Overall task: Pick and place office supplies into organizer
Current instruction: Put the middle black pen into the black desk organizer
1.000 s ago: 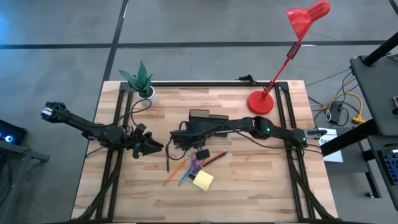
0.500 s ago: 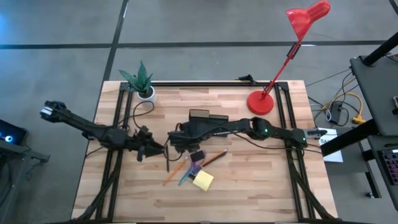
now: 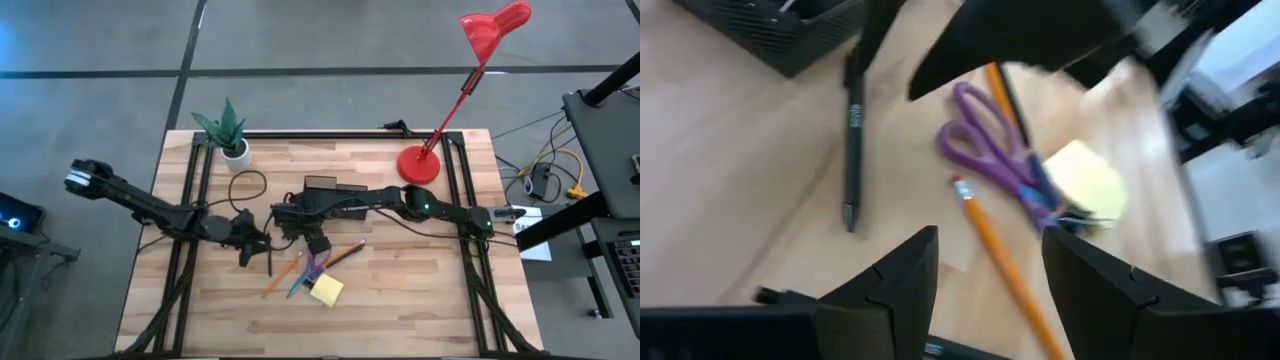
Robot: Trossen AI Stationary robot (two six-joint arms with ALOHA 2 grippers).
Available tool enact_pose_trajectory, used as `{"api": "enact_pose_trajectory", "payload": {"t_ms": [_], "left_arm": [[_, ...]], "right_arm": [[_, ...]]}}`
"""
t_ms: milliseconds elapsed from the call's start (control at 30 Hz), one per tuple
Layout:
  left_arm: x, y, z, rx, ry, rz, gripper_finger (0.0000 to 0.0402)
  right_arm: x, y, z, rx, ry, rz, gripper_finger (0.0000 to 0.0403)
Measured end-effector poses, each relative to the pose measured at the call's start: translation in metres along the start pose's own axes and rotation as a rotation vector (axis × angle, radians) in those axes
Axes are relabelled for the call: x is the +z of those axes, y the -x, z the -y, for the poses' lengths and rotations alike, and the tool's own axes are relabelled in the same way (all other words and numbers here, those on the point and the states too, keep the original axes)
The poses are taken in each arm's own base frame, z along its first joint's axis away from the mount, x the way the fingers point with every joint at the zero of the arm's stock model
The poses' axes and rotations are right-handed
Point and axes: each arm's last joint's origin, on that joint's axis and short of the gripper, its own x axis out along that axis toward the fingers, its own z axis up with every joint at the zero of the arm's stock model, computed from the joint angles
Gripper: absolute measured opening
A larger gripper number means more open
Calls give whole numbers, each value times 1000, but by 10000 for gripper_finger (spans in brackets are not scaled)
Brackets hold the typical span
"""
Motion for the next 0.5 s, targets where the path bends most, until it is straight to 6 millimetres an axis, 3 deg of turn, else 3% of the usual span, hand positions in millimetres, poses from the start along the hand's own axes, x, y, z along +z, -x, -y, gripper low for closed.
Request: {"api": "enact_pose_trajectory", "payload": {"t_ms": [200, 367, 500], "left_arm": [[10, -19, 0, 116, -141, -32, 166], [15, -39, -11, 276, -203, -120, 157], [12, -52, -17, 307, -213, -195, 134]], "right_arm": [[-5, 30, 3, 9, 12, 30, 137], [-8, 36, -2, 44, 6, 10, 136], [-6, 40, -6, 55, 6, 22, 136]]}}
